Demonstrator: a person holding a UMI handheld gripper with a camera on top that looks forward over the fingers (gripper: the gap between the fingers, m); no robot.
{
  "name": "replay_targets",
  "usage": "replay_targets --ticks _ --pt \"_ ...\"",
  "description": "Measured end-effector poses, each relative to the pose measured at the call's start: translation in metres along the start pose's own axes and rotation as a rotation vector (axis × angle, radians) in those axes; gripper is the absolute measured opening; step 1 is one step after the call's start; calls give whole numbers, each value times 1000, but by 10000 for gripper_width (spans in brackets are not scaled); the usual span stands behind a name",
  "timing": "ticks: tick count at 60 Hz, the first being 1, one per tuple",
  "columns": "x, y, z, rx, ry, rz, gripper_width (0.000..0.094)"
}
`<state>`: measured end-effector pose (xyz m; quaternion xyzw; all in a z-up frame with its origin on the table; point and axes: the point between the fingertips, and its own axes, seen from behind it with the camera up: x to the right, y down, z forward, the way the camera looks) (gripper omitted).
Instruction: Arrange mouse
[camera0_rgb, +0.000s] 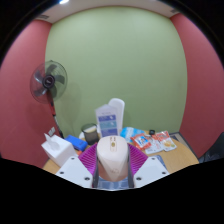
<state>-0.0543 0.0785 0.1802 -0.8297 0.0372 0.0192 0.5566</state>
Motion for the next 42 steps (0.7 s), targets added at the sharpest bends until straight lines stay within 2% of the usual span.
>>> replay_targets --ticks 7,16,20,27,32,33,36,42 --pt "56 78 31 -150 20 -27 389" --pt "83 149 44 -260 20 -75 396" --pt "85 166 45 -287 18 -65 441" --pt "86 176 42 -316 3 -66 542" --pt "85 169 32 -307 -3 -93 771" --pt "84 166 29 -302 -4 -96 868" --pt "84 155 19 -285 0 -105 823" --pt "82 128 -14 -248 22 -115 852"
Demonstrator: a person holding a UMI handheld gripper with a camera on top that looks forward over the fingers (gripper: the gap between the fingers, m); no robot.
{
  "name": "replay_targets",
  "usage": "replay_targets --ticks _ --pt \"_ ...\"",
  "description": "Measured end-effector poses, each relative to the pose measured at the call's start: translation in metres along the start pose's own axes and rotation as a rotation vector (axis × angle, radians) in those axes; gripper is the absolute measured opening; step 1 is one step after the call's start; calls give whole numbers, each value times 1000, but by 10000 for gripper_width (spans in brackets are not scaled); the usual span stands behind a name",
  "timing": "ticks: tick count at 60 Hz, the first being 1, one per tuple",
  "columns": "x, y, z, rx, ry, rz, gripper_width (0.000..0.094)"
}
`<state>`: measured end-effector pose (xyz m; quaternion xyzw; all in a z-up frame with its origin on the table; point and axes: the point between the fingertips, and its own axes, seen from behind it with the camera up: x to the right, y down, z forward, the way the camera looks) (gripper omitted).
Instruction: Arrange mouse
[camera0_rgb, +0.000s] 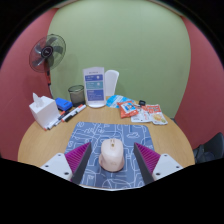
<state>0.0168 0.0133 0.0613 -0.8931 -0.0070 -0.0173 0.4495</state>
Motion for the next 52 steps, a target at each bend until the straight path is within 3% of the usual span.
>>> replay_targets --ticks 16,29,52 --pt "-11 -22 -148 87 58 -7 843" --pt "-25 7 -255 91 88 -12 841" --pt "-46 38 -328 87 93 -18 842"
